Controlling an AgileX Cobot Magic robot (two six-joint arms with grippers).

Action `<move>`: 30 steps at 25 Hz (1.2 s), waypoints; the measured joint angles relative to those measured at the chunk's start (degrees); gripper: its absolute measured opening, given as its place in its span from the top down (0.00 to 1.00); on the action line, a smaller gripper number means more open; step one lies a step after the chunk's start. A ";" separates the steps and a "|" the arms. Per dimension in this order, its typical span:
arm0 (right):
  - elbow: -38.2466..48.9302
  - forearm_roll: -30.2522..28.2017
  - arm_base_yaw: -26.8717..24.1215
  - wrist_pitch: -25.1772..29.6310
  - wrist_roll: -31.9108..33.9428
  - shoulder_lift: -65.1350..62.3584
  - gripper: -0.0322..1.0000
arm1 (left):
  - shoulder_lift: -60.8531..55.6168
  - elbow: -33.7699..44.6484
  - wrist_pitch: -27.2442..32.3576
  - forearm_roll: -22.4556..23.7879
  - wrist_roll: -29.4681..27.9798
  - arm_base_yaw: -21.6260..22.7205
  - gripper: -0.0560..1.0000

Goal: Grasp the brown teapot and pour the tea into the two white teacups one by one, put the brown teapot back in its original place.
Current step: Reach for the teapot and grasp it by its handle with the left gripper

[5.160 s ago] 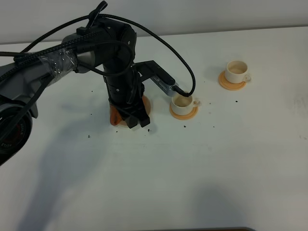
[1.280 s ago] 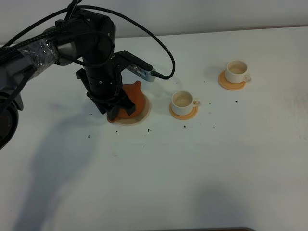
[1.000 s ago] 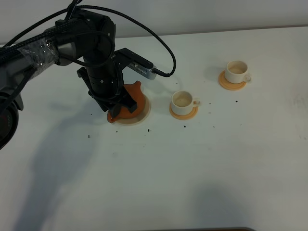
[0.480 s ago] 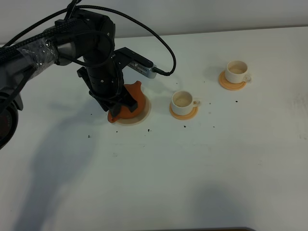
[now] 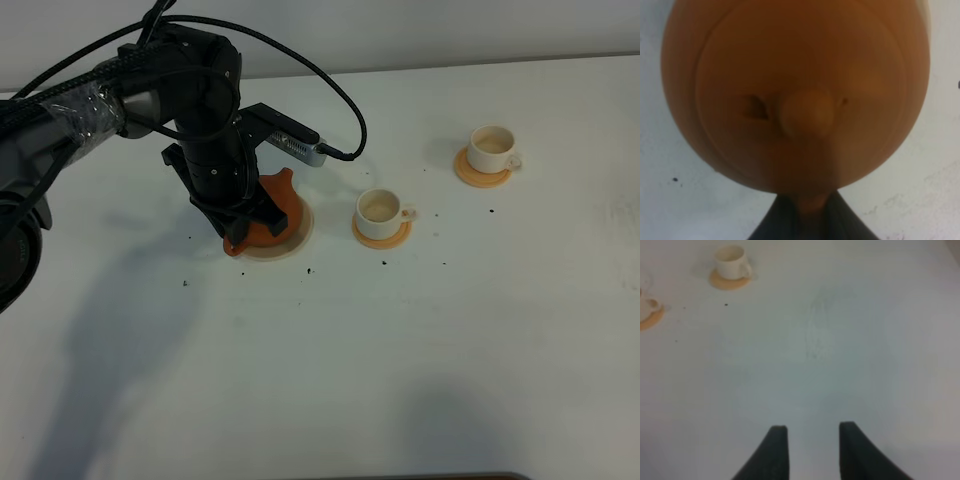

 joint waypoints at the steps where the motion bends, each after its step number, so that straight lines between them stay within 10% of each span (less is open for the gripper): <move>1: 0.00 0.00 0.00 0.00 0.00 0.00 0.73 | 0.00 0.00 0.00 0.00 -0.02 0.00 0.84; 30: 0.00 0.00 0.00 0.00 0.00 0.00 0.73 | -1.81 0.00 -1.43 -1.00 0.50 -0.31 0.84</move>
